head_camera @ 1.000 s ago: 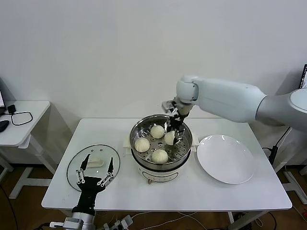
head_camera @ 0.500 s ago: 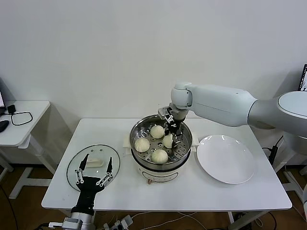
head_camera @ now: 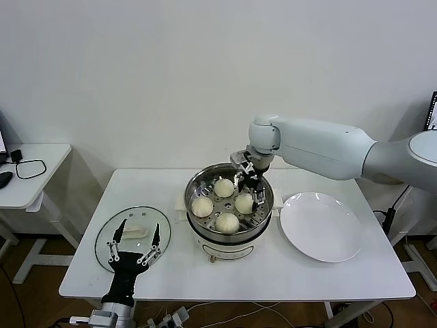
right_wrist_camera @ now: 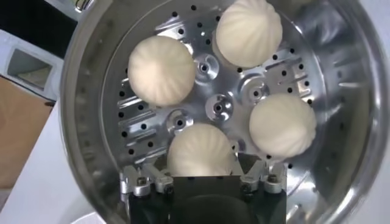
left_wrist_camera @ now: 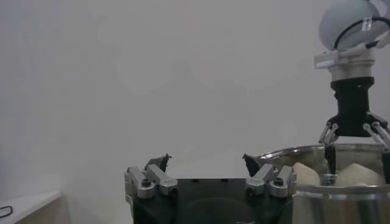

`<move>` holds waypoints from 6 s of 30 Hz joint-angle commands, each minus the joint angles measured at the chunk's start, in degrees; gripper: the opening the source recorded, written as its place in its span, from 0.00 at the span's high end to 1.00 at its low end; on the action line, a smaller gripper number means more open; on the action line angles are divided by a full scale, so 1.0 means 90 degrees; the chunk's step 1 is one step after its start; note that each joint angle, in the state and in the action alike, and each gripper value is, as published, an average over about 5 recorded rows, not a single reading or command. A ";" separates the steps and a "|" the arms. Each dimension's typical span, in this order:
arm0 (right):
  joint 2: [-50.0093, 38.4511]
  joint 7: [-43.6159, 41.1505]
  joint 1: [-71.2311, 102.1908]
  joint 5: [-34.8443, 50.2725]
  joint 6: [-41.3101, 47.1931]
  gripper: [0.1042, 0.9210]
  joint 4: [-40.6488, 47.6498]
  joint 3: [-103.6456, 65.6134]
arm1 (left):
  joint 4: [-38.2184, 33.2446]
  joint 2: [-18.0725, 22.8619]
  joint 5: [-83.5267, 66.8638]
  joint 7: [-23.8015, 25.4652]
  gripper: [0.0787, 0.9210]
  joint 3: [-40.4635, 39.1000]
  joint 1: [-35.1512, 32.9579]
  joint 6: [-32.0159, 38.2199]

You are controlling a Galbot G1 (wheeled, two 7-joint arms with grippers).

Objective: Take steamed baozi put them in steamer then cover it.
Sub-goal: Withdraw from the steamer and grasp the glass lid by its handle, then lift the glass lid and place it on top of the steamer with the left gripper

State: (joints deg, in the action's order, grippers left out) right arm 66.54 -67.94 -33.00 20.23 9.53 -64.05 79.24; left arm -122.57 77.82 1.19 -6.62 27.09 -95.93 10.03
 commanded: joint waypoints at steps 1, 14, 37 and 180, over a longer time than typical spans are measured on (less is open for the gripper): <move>-0.1035 0.0540 0.0192 0.0261 -0.0463 0.12 -0.0382 -0.1769 | 0.0097 -0.0017 0.0193 -0.0010 0.12 0.0057 0.0097 0.0021; -0.2989 0.9303 0.3833 0.0521 -0.2912 0.12 -0.1931 -0.5233 | 0.1482 -0.0515 0.3151 -0.0316 0.12 0.0560 0.1022 0.0381; -0.1339 0.9331 1.0519 0.0402 -0.3169 0.12 -0.2629 -1.1465 | 0.3915 -0.0862 0.8424 -0.0893 0.12 0.1122 0.1714 0.0488; -0.0200 0.9085 1.1235 -0.0522 -0.3301 0.12 -0.2286 -1.2025 | 0.2693 0.1194 1.0013 0.2432 0.87 -0.3844 0.4811 -0.4110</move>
State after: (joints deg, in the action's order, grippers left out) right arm 64.65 13.85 68.16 15.63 -20.19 -84.79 -29.02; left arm -102.32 86.74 89.92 15.97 -7.37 -53.21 -27.02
